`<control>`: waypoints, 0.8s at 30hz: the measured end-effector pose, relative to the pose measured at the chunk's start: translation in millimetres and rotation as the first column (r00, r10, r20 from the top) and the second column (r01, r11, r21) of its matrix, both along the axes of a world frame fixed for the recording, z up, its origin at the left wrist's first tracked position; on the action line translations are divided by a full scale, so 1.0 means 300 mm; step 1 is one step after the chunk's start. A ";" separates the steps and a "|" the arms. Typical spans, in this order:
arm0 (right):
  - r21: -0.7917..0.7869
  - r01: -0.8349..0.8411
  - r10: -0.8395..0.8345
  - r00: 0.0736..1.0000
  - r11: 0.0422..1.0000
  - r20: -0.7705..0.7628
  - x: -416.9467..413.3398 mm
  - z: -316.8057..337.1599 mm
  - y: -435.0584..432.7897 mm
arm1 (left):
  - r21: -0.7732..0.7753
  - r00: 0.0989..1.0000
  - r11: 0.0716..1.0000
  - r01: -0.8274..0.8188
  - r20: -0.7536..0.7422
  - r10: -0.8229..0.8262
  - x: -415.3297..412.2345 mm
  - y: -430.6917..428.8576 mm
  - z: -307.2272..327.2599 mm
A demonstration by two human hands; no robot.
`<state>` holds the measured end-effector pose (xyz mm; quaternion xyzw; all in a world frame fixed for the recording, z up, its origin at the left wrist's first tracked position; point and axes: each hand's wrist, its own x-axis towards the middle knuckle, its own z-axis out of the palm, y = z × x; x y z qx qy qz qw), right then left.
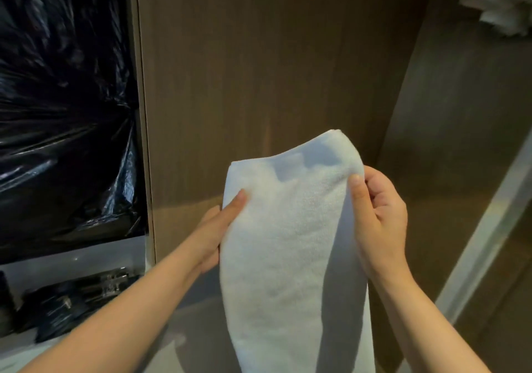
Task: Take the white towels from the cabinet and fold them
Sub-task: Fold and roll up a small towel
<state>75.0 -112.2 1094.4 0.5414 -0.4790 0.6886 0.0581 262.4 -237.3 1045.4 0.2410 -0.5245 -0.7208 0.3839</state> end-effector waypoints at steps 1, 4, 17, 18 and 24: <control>0.000 -0.008 0.008 1.000 1.000 0.015 -0.002 0.003 0.002 | -0.008 1.000 1.000 0.012 0.007 -0.012 0.006 0.010 0.015; 0.002 -0.029 0.029 0.999 1.000 0.042 -0.007 0.012 0.008 | -0.033 0.999 0.999 -0.020 -0.027 0.019 0.018 0.044 0.054; 0.040 -0.047 0.047 0.999 0.998 0.009 0.091 0.008 0.029 | -0.300 0.907 0.857 -0.419 -0.110 0.405 0.112 0.118 0.197; 0.038 -0.050 0.048 0.998 0.998 0.046 0.102 0.014 0.024 | -0.326 0.912 0.853 -0.407 -0.092 0.399 0.133 0.115 0.214; 0.005 -0.093 0.092 0.989 0.996 0.118 0.214 0.149 -0.042 | -0.379 0.970 0.897 -0.227 -0.007 0.243 0.302 0.056 0.327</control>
